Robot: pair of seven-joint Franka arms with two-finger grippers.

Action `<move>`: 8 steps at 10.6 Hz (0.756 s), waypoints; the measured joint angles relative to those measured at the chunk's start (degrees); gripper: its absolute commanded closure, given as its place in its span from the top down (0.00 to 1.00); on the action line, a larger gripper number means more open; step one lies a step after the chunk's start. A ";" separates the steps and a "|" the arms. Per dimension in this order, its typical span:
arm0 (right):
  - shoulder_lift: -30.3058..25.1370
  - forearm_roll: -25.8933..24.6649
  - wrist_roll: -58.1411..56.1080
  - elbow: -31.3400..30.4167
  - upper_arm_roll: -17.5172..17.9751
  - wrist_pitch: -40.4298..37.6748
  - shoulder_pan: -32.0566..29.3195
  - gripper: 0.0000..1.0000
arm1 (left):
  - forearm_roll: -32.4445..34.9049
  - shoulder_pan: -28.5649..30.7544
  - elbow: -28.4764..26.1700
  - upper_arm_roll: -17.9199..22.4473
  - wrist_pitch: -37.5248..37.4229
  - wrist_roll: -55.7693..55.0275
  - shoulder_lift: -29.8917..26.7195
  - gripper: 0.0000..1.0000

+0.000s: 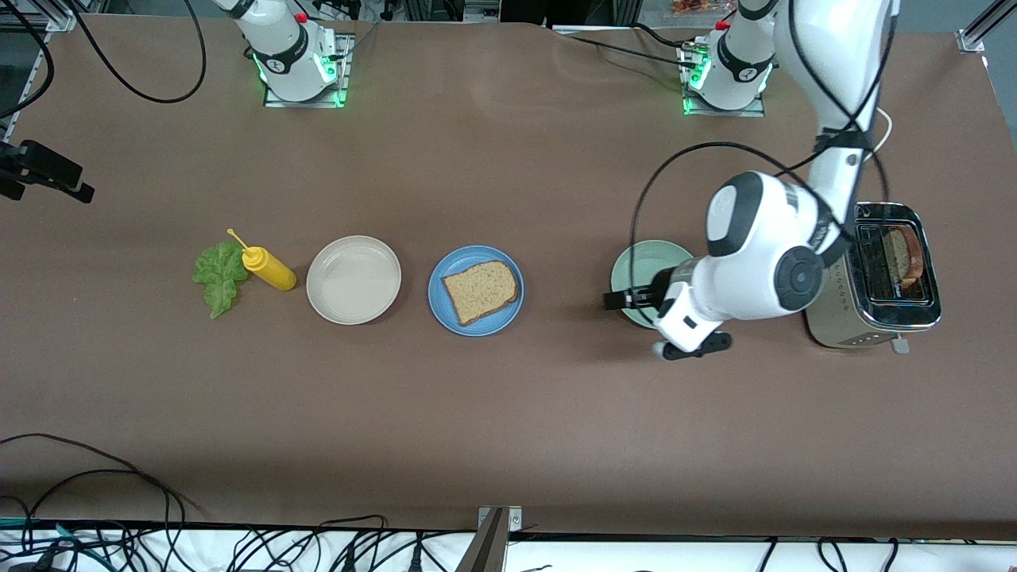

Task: Make sandwich in blue plate with both arms
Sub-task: 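Raise the left gripper back toward the toaster while the right gripper reaches the lettuce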

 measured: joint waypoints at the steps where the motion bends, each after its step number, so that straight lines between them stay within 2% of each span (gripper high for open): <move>1: 0.22 0.00 0.00 -0.01 0.41 -0.39 0.10 1.00 | 3.51 0.49 0.00 0.30 -1.28 1.06 -1.52 1.00; 3: 0.55 0.00 -0.98 -0.10 0.74 -1.65 0.20 1.00 | 5.25 1.41 -0.01 0.49 -4.48 2.13 -3.74 1.00; 6: 3.37 0.01 -7.36 -0.86 0.89 -1.62 0.33 1.00 | 6.14 6.32 0.02 1.03 -10.34 7.53 -6.23 1.00; 8: 7.10 -0.03 -8.48 -0.97 0.66 1.00 -0.08 1.00 | 12.49 7.51 0.06 1.45 -12.61 8.56 -8.17 1.00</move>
